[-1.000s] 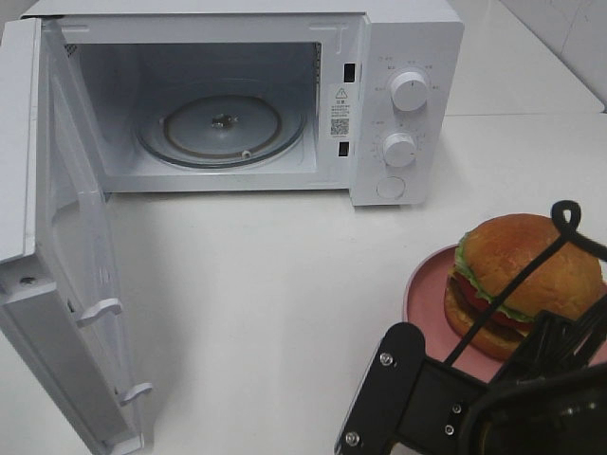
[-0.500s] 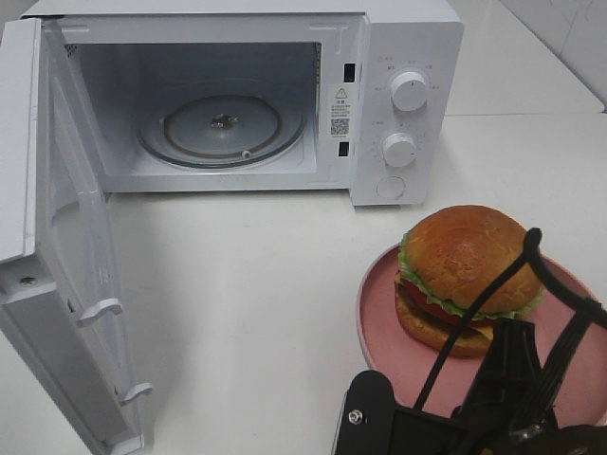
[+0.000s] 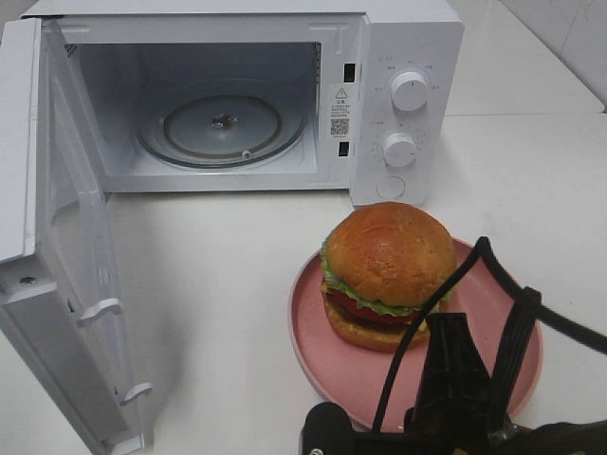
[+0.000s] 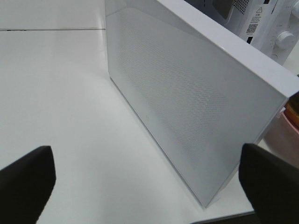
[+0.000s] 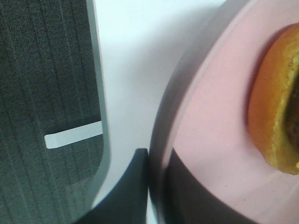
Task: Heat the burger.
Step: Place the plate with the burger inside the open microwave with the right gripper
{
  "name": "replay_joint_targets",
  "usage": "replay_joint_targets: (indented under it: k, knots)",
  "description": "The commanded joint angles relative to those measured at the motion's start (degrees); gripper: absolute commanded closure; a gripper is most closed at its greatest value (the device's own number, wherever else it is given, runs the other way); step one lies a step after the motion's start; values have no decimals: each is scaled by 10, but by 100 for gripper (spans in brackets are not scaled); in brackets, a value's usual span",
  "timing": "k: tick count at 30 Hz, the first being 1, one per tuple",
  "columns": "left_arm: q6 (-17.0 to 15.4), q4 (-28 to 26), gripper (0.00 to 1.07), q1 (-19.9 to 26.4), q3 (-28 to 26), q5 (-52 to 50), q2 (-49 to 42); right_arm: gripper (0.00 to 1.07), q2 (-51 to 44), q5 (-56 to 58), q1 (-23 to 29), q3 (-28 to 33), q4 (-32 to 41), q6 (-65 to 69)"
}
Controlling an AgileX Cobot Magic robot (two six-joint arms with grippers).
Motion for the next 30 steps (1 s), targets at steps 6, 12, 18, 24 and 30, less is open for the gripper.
replay_joint_targets:
  k: [6, 12, 18, 24, 30]
  knots:
    - [0, -1, 7, -2, 1, 2, -8, 105, -3, -13, 3, 0, -92, -5]
    - [0, -1, 7, -2, 1, 2, -8, 107, -3, -15, 3, 0, -94, -6]
    - [0, -1, 7, -2, 1, 2, -8, 107, -3, -44, 2, 0, -95, -6]
    - [0, -1, 7, -2, 1, 2, -8, 107, -3, -65, -34, 0, -135, -19]
    - [0, -1, 7, -2, 1, 2, -8, 107, -3, -133, -97, 0, -132, -140]
